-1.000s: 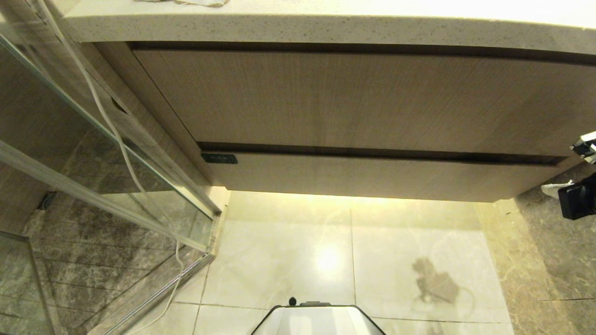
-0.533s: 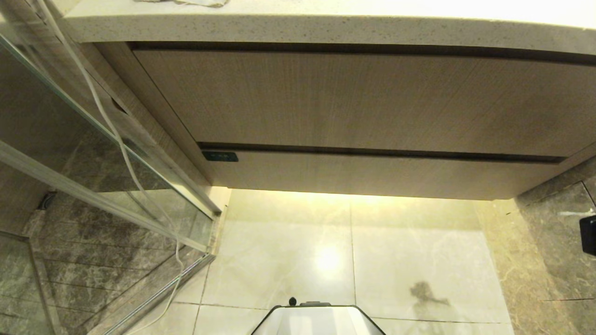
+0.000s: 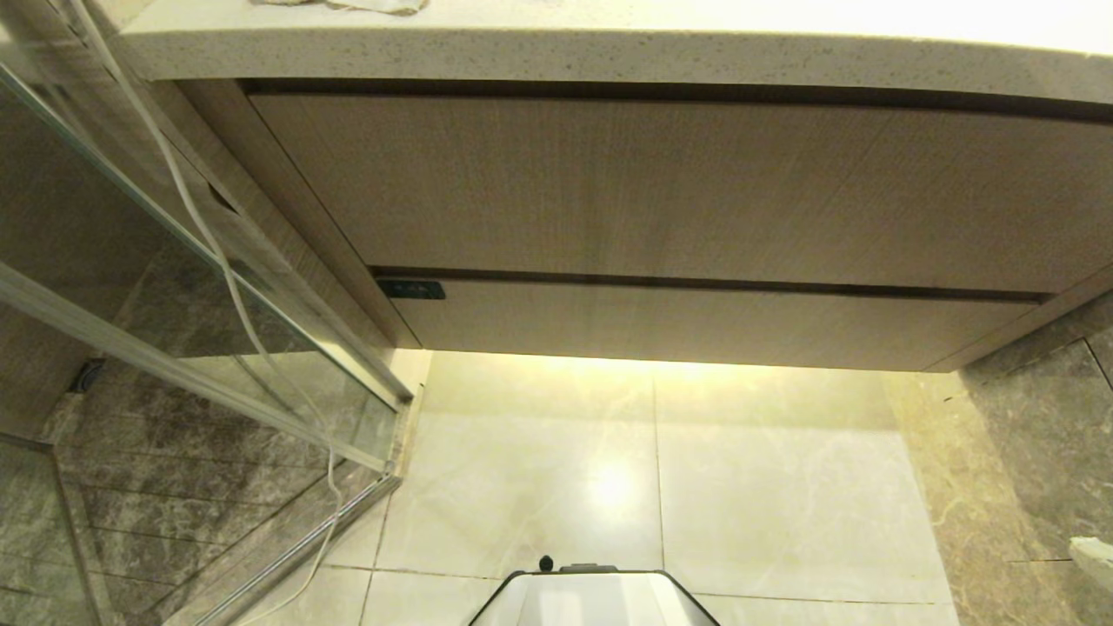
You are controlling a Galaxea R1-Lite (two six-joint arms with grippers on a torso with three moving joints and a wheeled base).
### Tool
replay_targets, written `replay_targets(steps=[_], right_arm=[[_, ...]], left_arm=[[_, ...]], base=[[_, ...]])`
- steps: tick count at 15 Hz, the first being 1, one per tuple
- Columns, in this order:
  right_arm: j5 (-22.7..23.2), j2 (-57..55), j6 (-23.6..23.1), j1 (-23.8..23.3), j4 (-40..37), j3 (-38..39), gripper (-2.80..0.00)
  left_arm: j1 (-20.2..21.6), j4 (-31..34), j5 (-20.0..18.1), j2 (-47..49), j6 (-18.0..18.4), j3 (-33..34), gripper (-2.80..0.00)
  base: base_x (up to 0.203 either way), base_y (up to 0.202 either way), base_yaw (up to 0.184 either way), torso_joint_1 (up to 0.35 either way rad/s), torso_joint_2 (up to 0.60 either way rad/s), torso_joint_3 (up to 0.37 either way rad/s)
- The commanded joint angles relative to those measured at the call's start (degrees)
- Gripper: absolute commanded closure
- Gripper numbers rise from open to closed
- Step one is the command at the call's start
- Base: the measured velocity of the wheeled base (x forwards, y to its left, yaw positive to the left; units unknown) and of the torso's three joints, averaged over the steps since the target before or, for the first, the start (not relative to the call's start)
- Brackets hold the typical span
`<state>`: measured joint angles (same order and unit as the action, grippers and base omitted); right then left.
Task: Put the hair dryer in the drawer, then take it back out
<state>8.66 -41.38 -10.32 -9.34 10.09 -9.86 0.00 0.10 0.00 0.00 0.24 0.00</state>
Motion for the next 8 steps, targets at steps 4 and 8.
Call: replay_targets(steps=[4, 8], right_arm=[[-6.01, 28.09, 6.22, 8.62, -12.42, 5.2, 0.0], [-6.12, 41.19, 6.94, 9.15, -17.81, 5.38, 0.0]], left_arm=[[0.0, -0.01, 0.0, 0.0, 0.02, 0.09, 0.0], [0.0, -0.01, 0.0, 0.0, 0.02, 0.09, 0.0]], base=[[0.0, 0.0, 0.0, 0.0, 0.0, 0.0], [0.0, 0.0, 0.0, 0.0, 0.0, 0.0]])
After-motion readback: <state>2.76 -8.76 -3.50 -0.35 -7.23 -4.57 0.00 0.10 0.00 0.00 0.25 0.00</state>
